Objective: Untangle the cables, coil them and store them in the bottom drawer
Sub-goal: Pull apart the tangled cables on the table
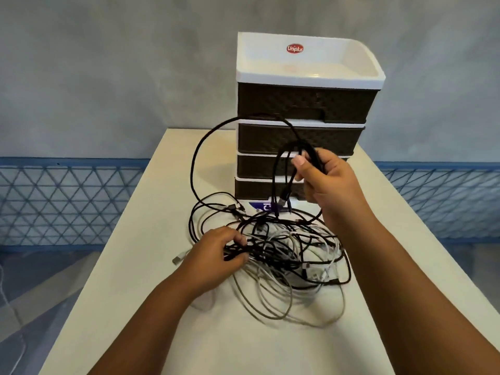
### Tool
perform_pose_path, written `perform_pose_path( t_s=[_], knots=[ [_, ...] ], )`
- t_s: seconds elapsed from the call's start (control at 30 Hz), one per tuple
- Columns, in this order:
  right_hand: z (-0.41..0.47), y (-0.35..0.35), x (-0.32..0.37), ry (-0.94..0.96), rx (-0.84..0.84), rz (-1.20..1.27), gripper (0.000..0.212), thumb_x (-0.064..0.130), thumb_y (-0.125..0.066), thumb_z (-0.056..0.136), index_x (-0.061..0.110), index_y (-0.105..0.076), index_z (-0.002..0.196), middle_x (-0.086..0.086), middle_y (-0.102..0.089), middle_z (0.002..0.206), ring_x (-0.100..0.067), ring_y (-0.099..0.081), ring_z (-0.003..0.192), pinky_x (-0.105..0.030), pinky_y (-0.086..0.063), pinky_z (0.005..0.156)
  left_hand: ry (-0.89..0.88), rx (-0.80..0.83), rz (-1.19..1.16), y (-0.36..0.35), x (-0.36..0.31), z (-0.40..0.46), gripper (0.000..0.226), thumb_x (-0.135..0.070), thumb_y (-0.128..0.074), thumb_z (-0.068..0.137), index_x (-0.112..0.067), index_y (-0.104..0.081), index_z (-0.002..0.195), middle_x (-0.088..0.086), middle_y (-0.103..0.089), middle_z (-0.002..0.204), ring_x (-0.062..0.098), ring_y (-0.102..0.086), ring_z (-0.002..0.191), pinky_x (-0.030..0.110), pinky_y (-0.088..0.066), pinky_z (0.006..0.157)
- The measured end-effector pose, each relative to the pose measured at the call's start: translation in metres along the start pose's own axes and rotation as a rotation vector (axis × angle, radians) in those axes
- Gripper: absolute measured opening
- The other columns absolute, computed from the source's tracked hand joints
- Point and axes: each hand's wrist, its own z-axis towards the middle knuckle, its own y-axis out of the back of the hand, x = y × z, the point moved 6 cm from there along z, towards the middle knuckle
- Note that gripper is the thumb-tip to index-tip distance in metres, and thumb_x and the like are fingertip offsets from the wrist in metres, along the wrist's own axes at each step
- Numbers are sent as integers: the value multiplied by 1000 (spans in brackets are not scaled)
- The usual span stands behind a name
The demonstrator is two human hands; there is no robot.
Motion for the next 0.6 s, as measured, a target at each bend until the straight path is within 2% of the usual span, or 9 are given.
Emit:
perform_pose_path(
  t_s=[0.1,0.17,0.27,0.33,0.43,0.5,0.6],
  knots=[
    [-15,8,28,97,-3,-10,4,16,-59,97,14,-62,97,-3,-53,68,-7,-34,47,-20,-28,44,2,-20,-33,3,-4,-4,26,-31,-68,88,-38,-62,113,-26,-54,114,-1,-48,114,22,-42,87],
    [-27,15,46,154,-4,-5,5,16,-59,97,17,-63,94,-2,-54,68,-4,-38,46,-18,-32,45,18,-97,-84,10,-12,-7,29,-32,-64,92,-36,-58,121,-21,-52,123,2,-47,120,21,-41,89],
    [-47,27,71,224,15,39,13,13,-57,97,20,-63,89,-2,-51,66,-4,-38,46,-16,-32,45,73,-290,-215,28,-30,-12,38,-39,-58,94,-34,-47,130,-12,-48,133,5,-45,125,15,-38,94],
    [-61,35,85,251,50,63,12,12,-57,97,19,-63,88,-3,-50,65,-6,-34,45,-16,-30,44,88,-444,-294,43,-47,-19,59,-50,-56,87,-28,-38,139,-11,-41,136,7,-44,127,24,-39,101],
    [-84,53,98,260,82,73,5,19,-61,89,14,-62,90,-4,-48,65,-8,-31,45,-17,-28,43,-12,-669,-275,64,-90,-37,73,-56,-58,84,-25,-30,144,-13,-32,136,7,-41,127,29,-40,103],
    [-99,67,99,238,93,77,9,22,-63,84,14,-63,89,-3,-49,64,-9,-30,46,-18,-26,43,-119,-795,-201,72,-125,-54,72,-53,-62,88,-20,-30,143,-12,-30,135,8,-40,127,32,-39,106],
    [-126,91,97,205,122,79,10,21,-66,85,12,-63,89,-1,-50,61,-8,-29,46,-19,-25,43,-298,-970,-100,72,-183,-88,62,-42,-65,90,-5,-40,133,2,-33,129,23,-44,122,44,-44,101]
  ],
)
